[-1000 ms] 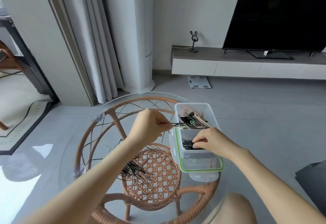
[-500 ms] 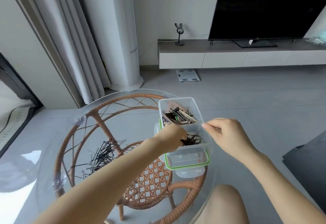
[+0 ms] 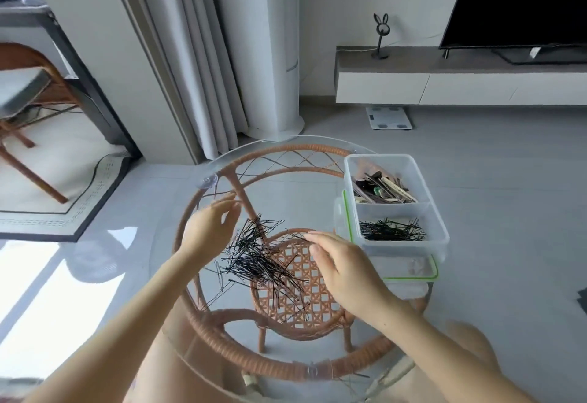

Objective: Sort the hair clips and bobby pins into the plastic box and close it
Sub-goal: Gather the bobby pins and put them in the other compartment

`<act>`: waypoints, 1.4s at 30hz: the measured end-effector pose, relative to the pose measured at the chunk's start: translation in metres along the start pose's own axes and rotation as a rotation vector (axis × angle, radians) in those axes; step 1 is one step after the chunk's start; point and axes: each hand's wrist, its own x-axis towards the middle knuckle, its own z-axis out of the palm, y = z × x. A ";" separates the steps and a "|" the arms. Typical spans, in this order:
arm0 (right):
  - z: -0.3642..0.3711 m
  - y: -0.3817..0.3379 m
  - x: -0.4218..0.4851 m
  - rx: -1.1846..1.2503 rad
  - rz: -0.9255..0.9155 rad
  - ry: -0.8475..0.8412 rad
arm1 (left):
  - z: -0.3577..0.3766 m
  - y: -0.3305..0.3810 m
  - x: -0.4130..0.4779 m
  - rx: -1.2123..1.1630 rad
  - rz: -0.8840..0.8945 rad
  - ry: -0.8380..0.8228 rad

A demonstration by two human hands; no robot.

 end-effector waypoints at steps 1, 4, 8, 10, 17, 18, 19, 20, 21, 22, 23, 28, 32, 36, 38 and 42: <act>0.017 0.003 0.005 -0.013 0.032 -0.019 | 0.003 -0.017 -0.010 0.002 -0.050 0.025; 0.058 0.018 0.021 -0.148 0.179 0.039 | 0.022 -0.047 -0.040 0.025 -0.199 0.028; 0.092 0.017 0.040 -0.257 0.315 0.269 | 0.055 -0.037 -0.059 0.117 -0.251 0.014; 0.107 0.002 0.045 -0.197 0.342 0.253 | 0.063 -0.021 -0.053 0.097 -0.250 0.024; 0.118 -0.026 0.038 0.162 0.307 0.288 | 0.057 -0.005 -0.022 -0.179 -0.182 0.110; 0.111 -0.023 0.043 0.187 0.308 0.327 | 0.055 -0.008 -0.014 -0.192 -0.147 0.096; 0.104 -0.018 0.051 0.179 0.305 0.356 | 0.053 -0.011 -0.007 -0.189 -0.116 0.061; 0.099 -0.012 0.061 0.152 0.306 0.361 | 0.053 -0.014 -0.001 -0.176 -0.087 0.014; 0.096 -0.006 0.071 0.120 0.316 0.335 | 0.054 -0.015 0.003 -0.155 -0.057 -0.031; 0.093 -0.002 0.082 0.095 0.333 0.277 | 0.055 -0.014 0.005 -0.140 -0.030 -0.065; 0.093 0.001 0.090 0.078 0.349 0.204 | 0.056 -0.013 0.006 -0.137 -0.009 -0.084; 0.104 0.001 0.096 0.021 0.243 0.078 | 0.062 -0.009 -0.006 -0.273 -0.059 -0.058; 0.098 0.001 0.060 0.088 0.164 0.115 | 0.062 0.003 -0.036 -0.410 -0.075 0.046; 0.085 0.002 0.025 0.177 0.113 0.071 | 0.059 0.010 -0.063 -0.592 -0.114 0.056; 0.074 0.002 0.011 0.235 0.124 -0.078 | 0.057 0.012 -0.073 -0.645 -0.112 0.004; 0.047 0.005 -0.015 -0.079 0.033 -0.328 | 0.045 0.007 -0.086 -0.722 -0.049 -0.155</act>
